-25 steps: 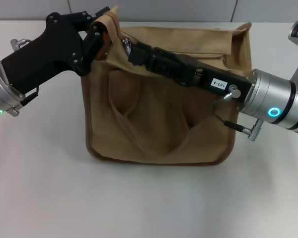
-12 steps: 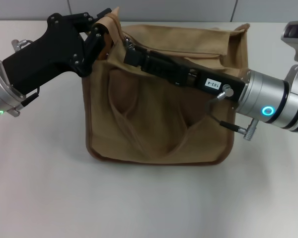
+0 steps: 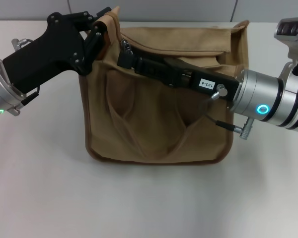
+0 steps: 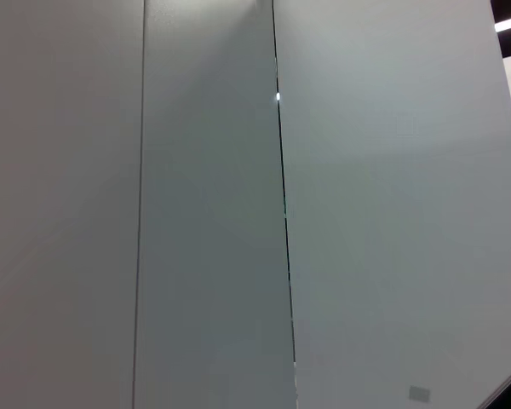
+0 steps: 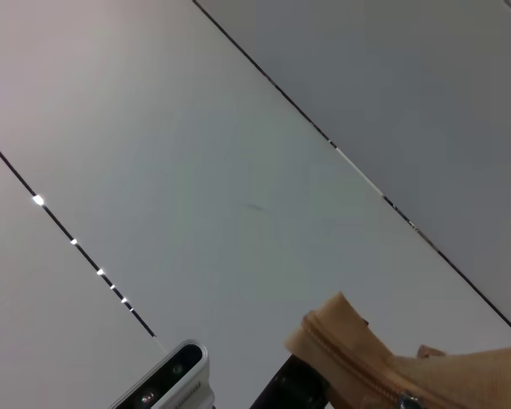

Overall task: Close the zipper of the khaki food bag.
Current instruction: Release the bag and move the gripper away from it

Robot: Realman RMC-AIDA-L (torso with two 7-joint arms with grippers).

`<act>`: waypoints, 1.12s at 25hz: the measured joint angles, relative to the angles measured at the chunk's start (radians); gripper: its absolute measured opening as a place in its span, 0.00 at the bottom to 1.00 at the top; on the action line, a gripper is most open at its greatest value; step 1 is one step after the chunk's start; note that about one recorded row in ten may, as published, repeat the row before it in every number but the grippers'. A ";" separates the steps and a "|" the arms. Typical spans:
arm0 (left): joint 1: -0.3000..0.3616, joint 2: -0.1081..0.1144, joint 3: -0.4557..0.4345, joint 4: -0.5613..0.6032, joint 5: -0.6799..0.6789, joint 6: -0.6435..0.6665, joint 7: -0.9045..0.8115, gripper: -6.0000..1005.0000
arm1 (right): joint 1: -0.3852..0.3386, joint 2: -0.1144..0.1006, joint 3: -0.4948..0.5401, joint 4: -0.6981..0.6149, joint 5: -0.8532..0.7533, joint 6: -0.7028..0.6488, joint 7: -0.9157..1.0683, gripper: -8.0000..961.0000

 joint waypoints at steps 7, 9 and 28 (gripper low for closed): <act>-0.001 0.000 0.000 0.000 0.000 -0.001 0.000 0.03 | 0.001 0.000 0.000 -0.007 -0.002 0.000 -0.009 0.66; -0.001 0.000 -0.001 0.000 0.000 0.000 0.000 0.03 | 0.001 0.000 0.001 -0.008 -0.001 0.000 -0.009 0.59; 0.004 -0.002 -0.006 0.000 -0.001 0.008 0.000 0.03 | -0.023 0.000 -0.009 -0.031 -0.009 -0.005 -0.003 0.01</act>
